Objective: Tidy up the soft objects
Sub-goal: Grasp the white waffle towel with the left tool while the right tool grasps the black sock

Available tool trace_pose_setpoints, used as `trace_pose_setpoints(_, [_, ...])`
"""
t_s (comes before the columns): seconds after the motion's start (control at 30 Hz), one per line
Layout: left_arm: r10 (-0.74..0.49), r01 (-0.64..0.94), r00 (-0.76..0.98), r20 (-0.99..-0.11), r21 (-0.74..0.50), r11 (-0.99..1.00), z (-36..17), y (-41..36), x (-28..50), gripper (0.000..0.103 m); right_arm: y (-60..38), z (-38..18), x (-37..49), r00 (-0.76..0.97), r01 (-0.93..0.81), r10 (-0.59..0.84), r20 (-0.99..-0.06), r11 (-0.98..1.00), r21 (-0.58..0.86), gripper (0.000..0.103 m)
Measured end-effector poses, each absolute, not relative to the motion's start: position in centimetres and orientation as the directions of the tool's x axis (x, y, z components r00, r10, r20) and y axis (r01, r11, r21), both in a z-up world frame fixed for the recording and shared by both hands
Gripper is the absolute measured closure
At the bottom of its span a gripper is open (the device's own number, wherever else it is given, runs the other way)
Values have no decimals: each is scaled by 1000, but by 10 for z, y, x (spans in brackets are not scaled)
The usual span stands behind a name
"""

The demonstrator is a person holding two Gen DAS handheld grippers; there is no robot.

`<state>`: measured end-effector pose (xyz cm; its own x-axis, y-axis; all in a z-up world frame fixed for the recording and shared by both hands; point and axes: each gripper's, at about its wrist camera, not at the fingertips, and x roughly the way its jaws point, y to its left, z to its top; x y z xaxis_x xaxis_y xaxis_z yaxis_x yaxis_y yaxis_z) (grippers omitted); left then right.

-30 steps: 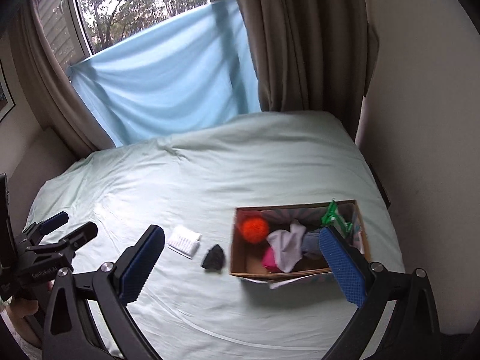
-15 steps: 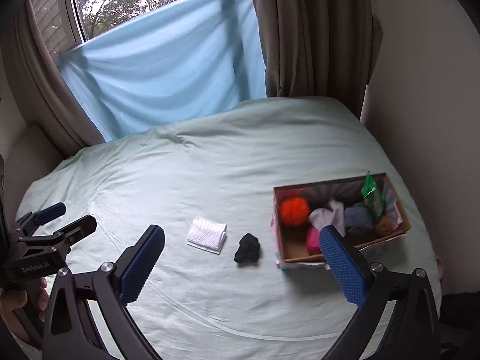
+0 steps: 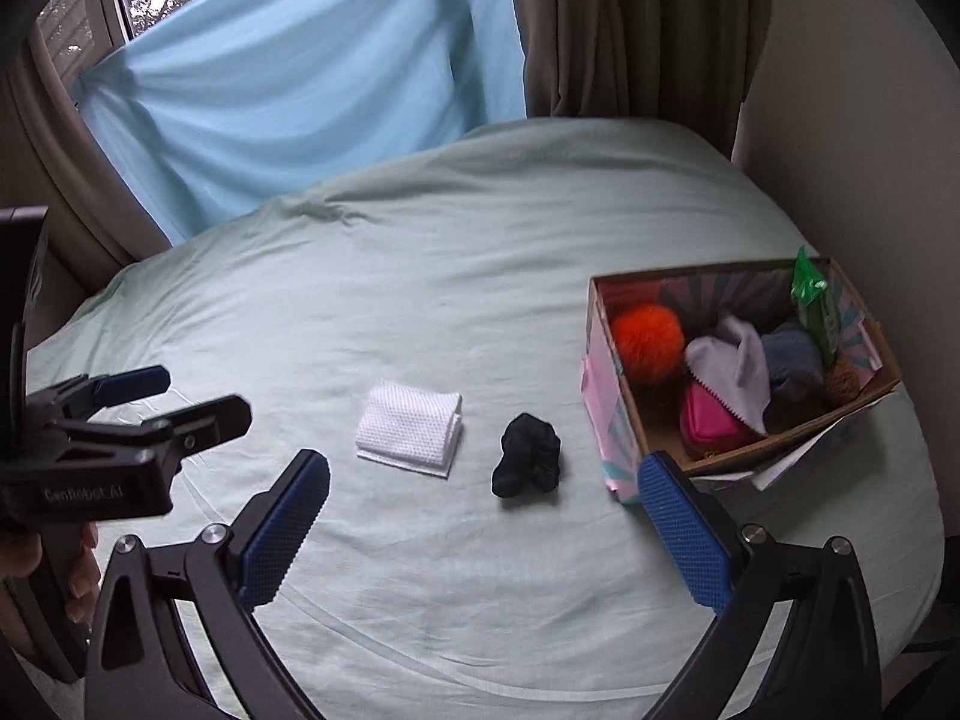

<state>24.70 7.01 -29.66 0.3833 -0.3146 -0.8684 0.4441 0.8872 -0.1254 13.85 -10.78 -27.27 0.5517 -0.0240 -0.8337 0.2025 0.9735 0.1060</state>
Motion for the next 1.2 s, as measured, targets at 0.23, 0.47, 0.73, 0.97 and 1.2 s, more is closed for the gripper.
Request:
trace_pose_setpoints(0.23, [-338,466,289,-896,-177,867,-364,43,281,0,-109,-340,162,534,234,-35,-845,966,109,1])
trace_pose_setpoints(0.47, [-339,458,228,-913,-207,865,-419,24,308,0,-109,-385,185,509,205,-49,-860,976,66,7])
trace_pose_setpoints(0.73, [-303,477,169,-938,-191,858,-463,1,324,0,-120,-422,204,475,192,-53,-878,980,45,15])
trace_pose_setpoints(0.97, [-246,504,183,-952,-123,855,-484,-8,324,1,-128,-445,221,439,174,-47,-897,984,33,32])
trace_pose_setpoints(1.2, [-210,493,230,-950,-72,867,-480,0,320,33,-130,-453,226,420,143,-31,-907,989,33,54])
